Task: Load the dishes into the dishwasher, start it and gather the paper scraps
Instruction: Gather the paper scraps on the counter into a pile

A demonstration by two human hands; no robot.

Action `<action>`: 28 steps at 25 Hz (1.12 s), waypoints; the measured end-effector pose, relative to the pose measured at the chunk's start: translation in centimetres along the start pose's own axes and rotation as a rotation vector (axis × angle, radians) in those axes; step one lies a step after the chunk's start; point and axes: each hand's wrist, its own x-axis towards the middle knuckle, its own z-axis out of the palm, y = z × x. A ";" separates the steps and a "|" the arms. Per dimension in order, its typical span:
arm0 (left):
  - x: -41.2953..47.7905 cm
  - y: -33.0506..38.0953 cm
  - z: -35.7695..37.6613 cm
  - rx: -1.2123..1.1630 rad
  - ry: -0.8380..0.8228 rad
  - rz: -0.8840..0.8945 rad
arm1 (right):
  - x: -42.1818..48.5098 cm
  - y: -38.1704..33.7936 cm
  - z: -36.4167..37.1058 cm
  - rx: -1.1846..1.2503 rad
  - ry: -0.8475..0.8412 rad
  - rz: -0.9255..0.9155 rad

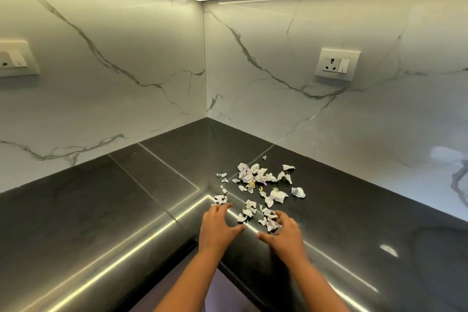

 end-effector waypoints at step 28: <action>18.8 -4.0 5.4 0.189 -0.243 0.036 | 15.2 0.0 4.7 -0.354 0.237 0.211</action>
